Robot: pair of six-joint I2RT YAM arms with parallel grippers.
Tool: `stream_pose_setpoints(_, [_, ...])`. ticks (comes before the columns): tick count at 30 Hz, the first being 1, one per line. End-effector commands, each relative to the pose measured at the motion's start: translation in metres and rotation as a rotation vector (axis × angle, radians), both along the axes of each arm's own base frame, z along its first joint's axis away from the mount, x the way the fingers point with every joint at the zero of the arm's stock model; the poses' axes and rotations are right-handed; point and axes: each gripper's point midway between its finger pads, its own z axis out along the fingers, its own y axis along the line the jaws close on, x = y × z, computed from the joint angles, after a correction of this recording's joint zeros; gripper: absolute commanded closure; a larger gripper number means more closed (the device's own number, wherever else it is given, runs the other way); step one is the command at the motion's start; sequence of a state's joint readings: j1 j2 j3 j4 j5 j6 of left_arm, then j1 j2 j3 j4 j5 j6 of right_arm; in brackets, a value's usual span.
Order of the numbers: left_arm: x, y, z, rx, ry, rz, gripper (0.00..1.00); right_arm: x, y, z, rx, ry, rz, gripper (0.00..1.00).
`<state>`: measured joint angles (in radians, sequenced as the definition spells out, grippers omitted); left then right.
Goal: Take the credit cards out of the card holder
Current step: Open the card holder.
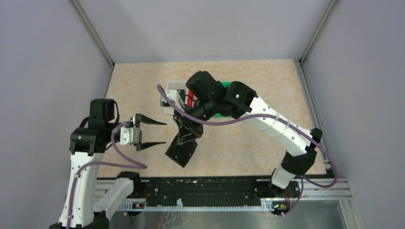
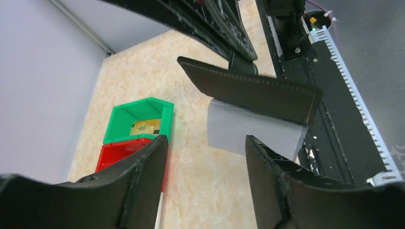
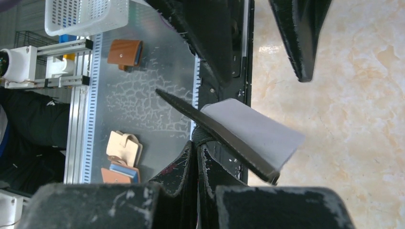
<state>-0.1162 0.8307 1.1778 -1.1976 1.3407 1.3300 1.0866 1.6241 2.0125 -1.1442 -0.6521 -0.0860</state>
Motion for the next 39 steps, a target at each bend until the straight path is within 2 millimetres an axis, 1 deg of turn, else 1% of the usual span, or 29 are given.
stream_pose_setpoints(1, [-0.012, -0.005, 0.009, -0.072, 0.025, -0.053, 0.26, -0.011, 0.023, 0.041, 0.173, -0.036, 0.084, 1.00])
stream_pose_setpoints(3, [-0.015, -0.005, 0.002, -0.072, 0.065, -0.049, 0.18, -0.014, 0.030, 0.041, 0.176, -0.026, 0.104, 1.00])
stream_pose_setpoints(6, [-0.018, -0.005, -0.008, -0.071, 0.100, -0.047, 0.10, -0.021, 0.042, 0.039, 0.172, -0.013, 0.138, 1.00])
stream_pose_setpoints(10, [-0.022, -0.006, -0.004, -0.088, 0.132, -0.059, 0.01, -0.027, 0.052, 0.040, 0.171, -0.005, 0.165, 1.00])
stream_pose_setpoints(16, [-0.025, -0.006, 0.000, -0.097, 0.189, -0.059, 0.01, -0.029, 0.055, 0.042, 0.182, 0.000, 0.178, 1.00])
stream_pose_setpoints(20, [-0.031, -0.008, 0.004, -0.120, 0.245, -0.081, 0.02, -0.031, 0.055, 0.043, 0.187, 0.001, 0.182, 1.00])
stream_pose_setpoints(23, [-0.032, -0.009, 0.005, -0.133, 0.296, -0.095, 0.12, -0.031, 0.055, 0.045, 0.194, -0.001, 0.182, 1.00])
stream_pose_setpoints(25, [-0.033, -0.009, 0.007, -0.141, 0.317, -0.105, 0.25, -0.032, 0.055, 0.048, 0.203, -0.003, 0.183, 1.00])
stream_pose_setpoints(29, [-0.037, -0.010, 0.016, -0.169, 0.335, -0.136, 0.55, -0.032, 0.054, 0.050, 0.209, -0.008, 0.182, 1.00])
stream_pose_setpoints(30, [-0.038, -0.010, 0.019, -0.172, 0.342, -0.139, 0.57, -0.032, 0.054, 0.050, 0.209, -0.009, 0.182, 1.00])
stream_pose_setpoints(32, [-0.040, -0.010, 0.022, -0.173, 0.349, -0.141, 0.54, -0.031, 0.053, 0.050, 0.207, -0.013, 0.180, 1.00])
stream_pose_setpoints(36, [-0.044, -0.010, 0.024, -0.174, 0.360, -0.143, 0.51, -0.028, 0.049, 0.054, 0.214, -0.045, 0.163, 1.00])
stream_pose_setpoints(37, [-0.045, -0.010, 0.024, -0.175, 0.366, -0.144, 0.47, -0.028, 0.048, 0.055, 0.220, -0.052, 0.160, 1.00])
stream_pose_setpoints(38, [-0.046, -0.010, 0.024, -0.176, 0.373, -0.145, 0.40, -0.028, 0.046, 0.058, 0.229, -0.057, 0.158, 1.00])
stream_pose_setpoints(39, [-0.048, -0.009, 0.025, -0.179, 0.377, -0.149, 0.30, -0.029, 0.045, 0.059, 0.235, -0.060, 0.158, 1.00])
